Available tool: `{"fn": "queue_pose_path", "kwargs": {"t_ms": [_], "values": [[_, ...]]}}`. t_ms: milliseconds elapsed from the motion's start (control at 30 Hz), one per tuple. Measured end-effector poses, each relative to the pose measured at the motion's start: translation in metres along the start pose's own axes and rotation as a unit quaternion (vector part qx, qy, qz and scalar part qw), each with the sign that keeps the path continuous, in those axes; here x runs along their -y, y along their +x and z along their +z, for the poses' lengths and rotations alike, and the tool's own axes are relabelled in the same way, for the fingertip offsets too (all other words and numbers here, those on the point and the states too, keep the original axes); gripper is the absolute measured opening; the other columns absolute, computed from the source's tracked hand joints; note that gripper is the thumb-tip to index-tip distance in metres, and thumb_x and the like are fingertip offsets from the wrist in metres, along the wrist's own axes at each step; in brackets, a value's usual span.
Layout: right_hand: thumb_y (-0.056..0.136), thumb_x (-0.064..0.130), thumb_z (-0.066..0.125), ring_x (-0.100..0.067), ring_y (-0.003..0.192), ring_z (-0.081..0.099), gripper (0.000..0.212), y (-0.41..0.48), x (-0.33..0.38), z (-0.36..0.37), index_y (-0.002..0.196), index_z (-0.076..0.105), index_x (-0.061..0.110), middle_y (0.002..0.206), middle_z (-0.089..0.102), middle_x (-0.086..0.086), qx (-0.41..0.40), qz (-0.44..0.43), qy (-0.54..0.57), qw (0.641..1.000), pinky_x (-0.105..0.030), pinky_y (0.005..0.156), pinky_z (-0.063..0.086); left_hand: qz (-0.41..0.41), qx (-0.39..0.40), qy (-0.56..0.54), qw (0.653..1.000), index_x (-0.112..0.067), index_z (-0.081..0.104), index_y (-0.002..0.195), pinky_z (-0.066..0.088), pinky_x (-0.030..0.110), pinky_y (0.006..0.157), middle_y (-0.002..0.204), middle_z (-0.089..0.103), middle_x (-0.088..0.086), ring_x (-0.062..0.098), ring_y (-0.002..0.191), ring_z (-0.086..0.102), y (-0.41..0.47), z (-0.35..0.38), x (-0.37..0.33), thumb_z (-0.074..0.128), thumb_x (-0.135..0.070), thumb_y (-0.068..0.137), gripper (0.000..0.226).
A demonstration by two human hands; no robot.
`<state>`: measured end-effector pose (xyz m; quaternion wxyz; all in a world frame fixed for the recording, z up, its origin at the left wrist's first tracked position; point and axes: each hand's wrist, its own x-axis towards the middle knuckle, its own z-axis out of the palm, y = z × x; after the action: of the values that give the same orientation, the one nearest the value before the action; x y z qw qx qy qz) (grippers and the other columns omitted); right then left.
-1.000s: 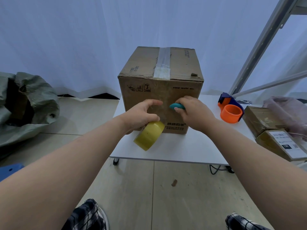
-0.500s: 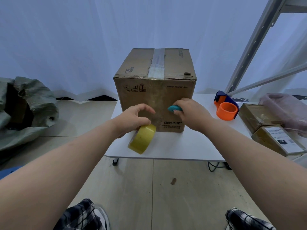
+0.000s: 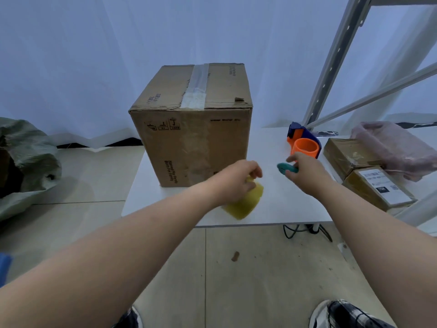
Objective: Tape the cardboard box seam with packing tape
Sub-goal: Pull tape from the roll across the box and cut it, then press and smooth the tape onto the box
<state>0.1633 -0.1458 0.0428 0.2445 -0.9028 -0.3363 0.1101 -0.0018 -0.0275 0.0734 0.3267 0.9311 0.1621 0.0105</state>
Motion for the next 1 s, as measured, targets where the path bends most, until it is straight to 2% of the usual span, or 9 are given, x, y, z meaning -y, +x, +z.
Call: {"fn": "queue_pose_path", "kwargs": {"t_ms": [100,200,333,467,567,667,800,900,1000], "values": [[0.086,0.023,0.064,-0.028,0.094,0.059,0.028,0.006,-0.024,-0.002,0.11,0.054,0.012,0.111,0.063,-0.016,-0.02,0.063,0.01,0.998,-0.04,0.078,0.052,0.068,0.022,0.138,0.988,-0.019,0.044,0.132,0.046,0.029,0.071,0.13,0.044,0.007,0.025,0.087,0.057,0.025,0.019,-0.021,0.046,-0.01,0.096,0.037],[0.085,0.025,0.065,-0.028,0.096,0.059,0.031,0.011,-0.035,0.001,0.112,0.056,0.01,0.11,0.062,-0.015,-0.023,0.081,0.022,0.996,-0.043,0.083,0.052,0.147,0.065,0.258,0.953,-0.017,0.034,0.139,0.048,0.031,0.073,0.134,0.036,0.014,0.024,0.08,0.053,0.041,0.032,-0.031,0.051,-0.006,0.091,0.052],[0.087,0.026,0.063,-0.026,0.097,0.059,0.034,0.014,-0.039,0.008,0.115,0.057,0.008,0.11,0.063,-0.012,-0.014,0.084,0.033,0.996,-0.036,0.076,0.049,0.16,0.049,0.3,0.939,-0.016,0.032,0.139,0.046,0.031,0.07,0.13,0.035,0.016,0.023,0.072,0.049,0.063,0.047,-0.029,0.051,-0.005,0.09,0.054],[0.085,0.024,0.066,-0.028,0.102,0.058,0.037,0.013,-0.044,0.014,0.117,0.053,0.009,0.114,0.061,-0.014,-0.04,0.112,0.054,0.991,-0.04,0.084,0.052,0.149,0.019,0.319,0.936,-0.012,0.037,0.131,0.055,0.044,0.074,0.125,0.037,0.017,0.028,0.07,0.053,0.084,0.058,-0.017,0.053,0.0,0.085,0.051],[0.086,0.022,0.065,-0.025,0.096,0.056,0.032,0.011,-0.057,0.014,0.112,0.052,0.01,0.113,0.059,-0.014,-0.076,0.152,0.058,0.984,-0.036,0.079,0.048,0.148,0.007,0.322,0.935,-0.011,0.036,0.13,0.055,0.046,0.073,0.125,0.037,0.017,0.031,0.073,0.055,0.093,0.062,-0.009,0.052,0.004,0.084,0.051],[0.086,0.022,0.065,-0.022,0.09,0.053,0.028,0.008,-0.07,0.013,0.109,0.053,0.011,0.11,0.058,-0.013,-0.076,0.182,0.067,0.978,-0.036,0.078,0.049,0.149,0.002,0.329,0.933,-0.011,0.034,0.132,0.055,0.046,0.071,0.125,0.038,0.017,0.035,0.084,0.061,0.099,0.066,-0.002,0.048,0.006,0.087,0.05],[0.085,0.027,0.067,-0.026,0.095,0.06,0.026,0.012,-0.078,0.017,0.103,0.052,0.015,0.108,0.06,-0.012,-0.051,0.199,0.099,0.974,-0.042,0.084,0.054,0.129,0.005,0.358,0.925,-0.008,0.036,0.13,0.043,0.035,0.063,0.123,0.042,0.017,0.034,0.095,0.06,0.101,0.075,0.004,0.044,0.008,0.089,0.045],[0.083,0.034,0.068,-0.028,0.097,0.062,0.037,0.013,-0.079,0.02,0.108,0.052,0.013,0.106,0.062,-0.012,0.027,0.197,0.029,0.98,-0.041,0.085,0.054,0.104,0.012,0.346,0.932,-0.007,0.041,0.126,0.04,0.034,0.064,0.124,0.044,0.016,0.033,0.1,0.059,0.1,0.078,0.006,0.047,-0.006,0.095,0.032],[0.084,0.038,0.065,-0.028,0.101,0.059,0.048,0.013,-0.069,0.017,0.119,0.051,0.009,0.114,0.058,-0.014,0.046,0.163,-0.058,0.984,-0.035,0.08,0.049,0.112,-0.008,0.335,0.936,-0.009,0.044,0.127,0.047,0.038,0.081,0.128,0.048,0.012,0.031,0.11,0.056,0.096,0.073,0.008,0.048,-0.028,0.097,0.036]]}}
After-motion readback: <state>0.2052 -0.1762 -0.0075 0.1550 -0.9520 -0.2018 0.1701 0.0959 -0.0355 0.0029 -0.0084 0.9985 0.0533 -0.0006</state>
